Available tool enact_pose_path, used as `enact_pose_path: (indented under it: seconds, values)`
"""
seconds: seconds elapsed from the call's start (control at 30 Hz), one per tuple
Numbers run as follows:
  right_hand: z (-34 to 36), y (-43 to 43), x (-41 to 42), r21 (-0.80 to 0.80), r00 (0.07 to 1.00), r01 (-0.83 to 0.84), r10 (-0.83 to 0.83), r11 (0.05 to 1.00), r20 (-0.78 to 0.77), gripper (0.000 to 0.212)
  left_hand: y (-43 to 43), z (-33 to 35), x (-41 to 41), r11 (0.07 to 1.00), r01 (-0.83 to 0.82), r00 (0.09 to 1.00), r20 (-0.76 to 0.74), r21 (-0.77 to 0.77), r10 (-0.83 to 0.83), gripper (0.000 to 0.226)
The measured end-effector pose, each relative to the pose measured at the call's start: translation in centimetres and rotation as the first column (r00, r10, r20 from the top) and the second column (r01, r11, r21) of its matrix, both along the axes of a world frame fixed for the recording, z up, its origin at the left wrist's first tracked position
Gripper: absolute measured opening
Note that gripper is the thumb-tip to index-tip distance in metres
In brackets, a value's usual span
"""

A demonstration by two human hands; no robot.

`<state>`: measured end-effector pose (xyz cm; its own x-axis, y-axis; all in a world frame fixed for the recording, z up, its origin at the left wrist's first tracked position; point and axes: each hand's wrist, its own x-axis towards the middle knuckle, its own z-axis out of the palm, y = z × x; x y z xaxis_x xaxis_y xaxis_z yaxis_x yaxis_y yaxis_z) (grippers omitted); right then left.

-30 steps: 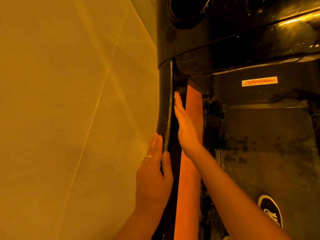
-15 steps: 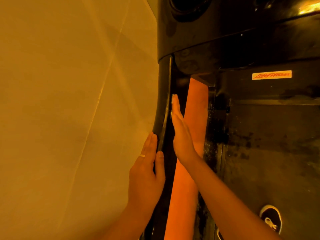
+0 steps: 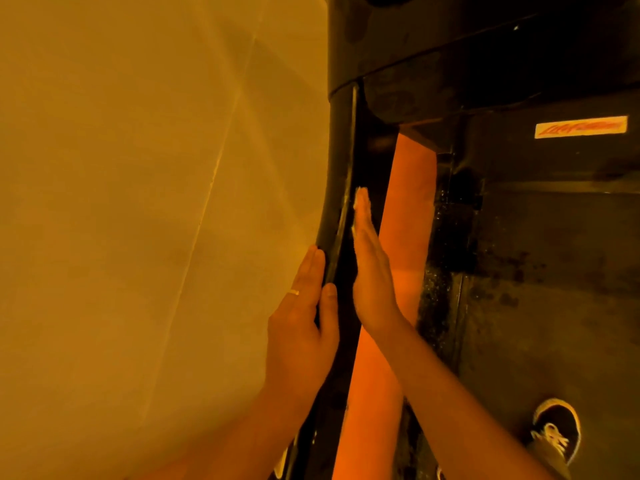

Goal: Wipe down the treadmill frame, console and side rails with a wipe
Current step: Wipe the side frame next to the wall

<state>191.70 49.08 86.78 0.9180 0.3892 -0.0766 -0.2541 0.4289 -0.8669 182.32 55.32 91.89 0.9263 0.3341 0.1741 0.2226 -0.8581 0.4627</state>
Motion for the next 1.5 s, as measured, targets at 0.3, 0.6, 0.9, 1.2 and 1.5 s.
enact_pose_path:
  seconds: [0.3,0.6,0.9,1.2,1.5]
  values:
    - [-0.2,0.6,0.9,-0.067,0.999,0.041,-0.041,0.997,0.005,0.050,0.0,0.1,0.1,0.999,-0.024,0.999,-0.046,-0.038,0.022,0.047]
    - [0.1,1.6,4.0,-0.036,0.972,0.059,-0.066,0.998,-0.224,0.069,0.0,-0.1,0.2,0.997,-0.017,1.000,-0.022,-0.070,0.015,0.050]
    - [-1.5,-0.3,-6.0,-0.130,0.998,0.025,-0.016,0.991,0.067,0.046,0.4,-0.4,0.3,0.999,0.002,1.000,-0.017,-0.047,-0.002,0.050]
    - [1.0,-0.1,-3.5,-0.017,0.982,0.064,-0.066,0.998,-0.178,0.048,0.4,-0.4,0.2,0.999,0.004,1.000,-0.027,-0.044,-0.006,0.051]
    - [0.7,-0.2,-4.9,-0.014,0.981,0.030,-0.032,0.999,-0.192,0.049,0.5,-0.4,0.3,0.999,0.011,0.999,-0.034,-0.039,-0.013,0.051]
